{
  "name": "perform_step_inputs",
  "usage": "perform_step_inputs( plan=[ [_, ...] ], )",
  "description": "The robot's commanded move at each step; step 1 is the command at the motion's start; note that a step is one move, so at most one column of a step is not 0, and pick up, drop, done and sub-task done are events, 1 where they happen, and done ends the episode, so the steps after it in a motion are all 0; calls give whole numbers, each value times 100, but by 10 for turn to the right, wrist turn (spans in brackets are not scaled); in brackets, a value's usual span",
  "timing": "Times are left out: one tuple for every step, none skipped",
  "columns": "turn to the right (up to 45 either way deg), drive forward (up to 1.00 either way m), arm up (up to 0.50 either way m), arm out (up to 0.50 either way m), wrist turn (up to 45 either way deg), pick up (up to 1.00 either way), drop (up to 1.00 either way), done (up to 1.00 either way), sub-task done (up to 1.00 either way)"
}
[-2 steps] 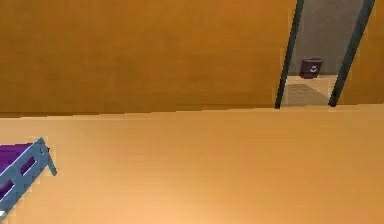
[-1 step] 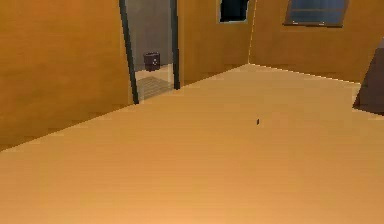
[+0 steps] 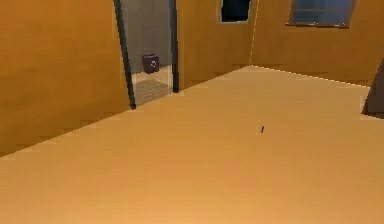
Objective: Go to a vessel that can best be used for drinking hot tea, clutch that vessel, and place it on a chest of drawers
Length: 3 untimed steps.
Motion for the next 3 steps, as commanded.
perform_step_inputs(
  plan=[
    [-450, 0, 0, 0, 0, 0, 0, 0, 0],
    [0, 10, 0, 0, 0, 0, 0, 0, 0],
    [450, 0, 0, 0, 0, 0, 0, 0, 0]
  ],
)
